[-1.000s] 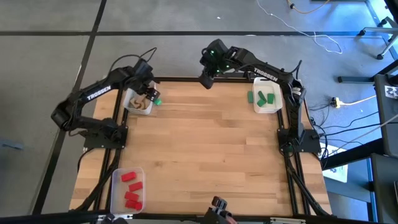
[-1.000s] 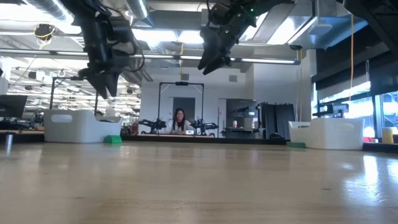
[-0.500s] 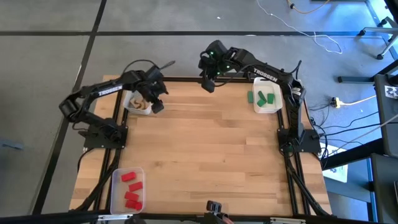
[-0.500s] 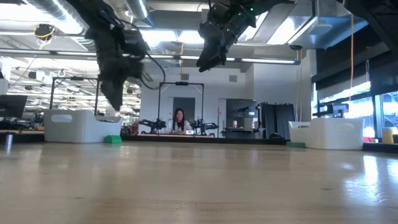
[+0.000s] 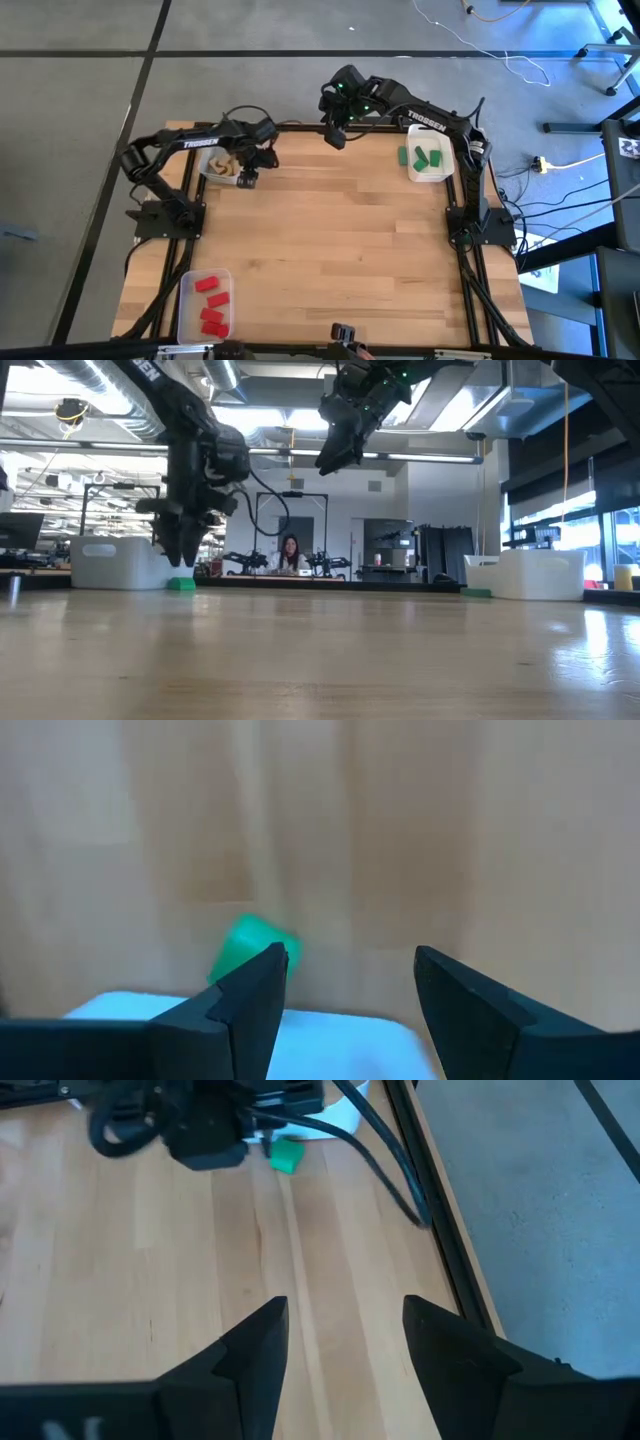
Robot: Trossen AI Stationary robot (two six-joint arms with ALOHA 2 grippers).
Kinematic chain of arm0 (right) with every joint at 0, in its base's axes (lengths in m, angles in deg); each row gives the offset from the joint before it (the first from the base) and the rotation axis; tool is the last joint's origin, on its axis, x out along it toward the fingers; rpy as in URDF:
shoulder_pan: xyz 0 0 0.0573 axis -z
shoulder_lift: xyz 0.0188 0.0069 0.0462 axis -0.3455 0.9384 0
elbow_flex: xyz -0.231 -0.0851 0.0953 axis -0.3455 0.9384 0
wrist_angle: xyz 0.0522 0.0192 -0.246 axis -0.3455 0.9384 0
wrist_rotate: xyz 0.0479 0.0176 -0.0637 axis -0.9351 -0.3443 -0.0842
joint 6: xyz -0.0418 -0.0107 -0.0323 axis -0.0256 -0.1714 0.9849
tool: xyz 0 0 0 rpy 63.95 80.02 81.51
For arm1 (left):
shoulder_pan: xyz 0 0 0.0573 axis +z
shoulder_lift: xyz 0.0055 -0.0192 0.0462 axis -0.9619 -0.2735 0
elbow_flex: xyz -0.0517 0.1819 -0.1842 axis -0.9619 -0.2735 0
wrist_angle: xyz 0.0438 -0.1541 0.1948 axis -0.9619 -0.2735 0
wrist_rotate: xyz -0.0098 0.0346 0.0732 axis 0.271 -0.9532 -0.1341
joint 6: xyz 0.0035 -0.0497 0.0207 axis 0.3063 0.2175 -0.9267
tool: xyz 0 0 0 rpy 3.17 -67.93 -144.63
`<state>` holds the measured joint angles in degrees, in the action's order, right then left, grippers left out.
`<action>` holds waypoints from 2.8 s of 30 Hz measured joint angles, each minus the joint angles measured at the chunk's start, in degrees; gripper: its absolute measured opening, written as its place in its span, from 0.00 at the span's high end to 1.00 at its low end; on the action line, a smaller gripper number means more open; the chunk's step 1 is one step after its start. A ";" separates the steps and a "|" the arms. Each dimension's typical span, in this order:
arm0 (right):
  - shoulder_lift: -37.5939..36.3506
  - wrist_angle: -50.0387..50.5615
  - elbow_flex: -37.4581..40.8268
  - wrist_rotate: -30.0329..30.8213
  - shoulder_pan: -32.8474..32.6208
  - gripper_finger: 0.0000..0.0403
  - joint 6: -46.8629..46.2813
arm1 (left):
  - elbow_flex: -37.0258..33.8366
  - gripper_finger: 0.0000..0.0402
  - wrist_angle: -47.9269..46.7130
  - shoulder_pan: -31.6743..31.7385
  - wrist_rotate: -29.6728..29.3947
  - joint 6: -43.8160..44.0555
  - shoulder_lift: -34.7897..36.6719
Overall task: Sort & place blocks by color
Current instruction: Put the green block into the white bin
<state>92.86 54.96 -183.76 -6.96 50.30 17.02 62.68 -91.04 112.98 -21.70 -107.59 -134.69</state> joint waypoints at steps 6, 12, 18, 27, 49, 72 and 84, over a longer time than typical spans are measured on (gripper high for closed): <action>0.00 0.00 0.00 0.00 -0.11 0.51 0.00 | 0.00 0.47 4.23 0.02 -5.39 1.89 -2.59; 0.00 0.00 0.00 0.00 -0.15 0.51 0.00 | 0.00 0.47 4.61 -0.02 -9.97 2.01 -5.44; 0.00 0.00 0.00 0.00 -0.15 0.51 0.04 | 0.07 0.47 4.50 -0.35 -12.39 2.31 -7.09; 0.00 -0.02 0.00 0.01 -0.15 0.51 0.22 | 0.00 0.47 4.71 -3.20 -8.64 2.75 -6.99; 0.00 0.00 0.00 0.00 -0.15 0.51 0.02 | 0.07 0.47 3.44 -1.43 -8.59 21.21 -0.73; 0.02 0.00 0.00 0.00 -0.17 0.51 0.02 | 0.04 0.47 2.80 2.79 0.09 29.55 -4.17; 0.02 0.00 0.00 0.00 -0.17 0.51 0.02 | 0.04 0.47 2.94 1.21 -4.91 29.62 -7.29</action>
<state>92.88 54.96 -183.76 -6.96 50.13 17.04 62.72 -88.10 114.19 -26.61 -77.97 -141.98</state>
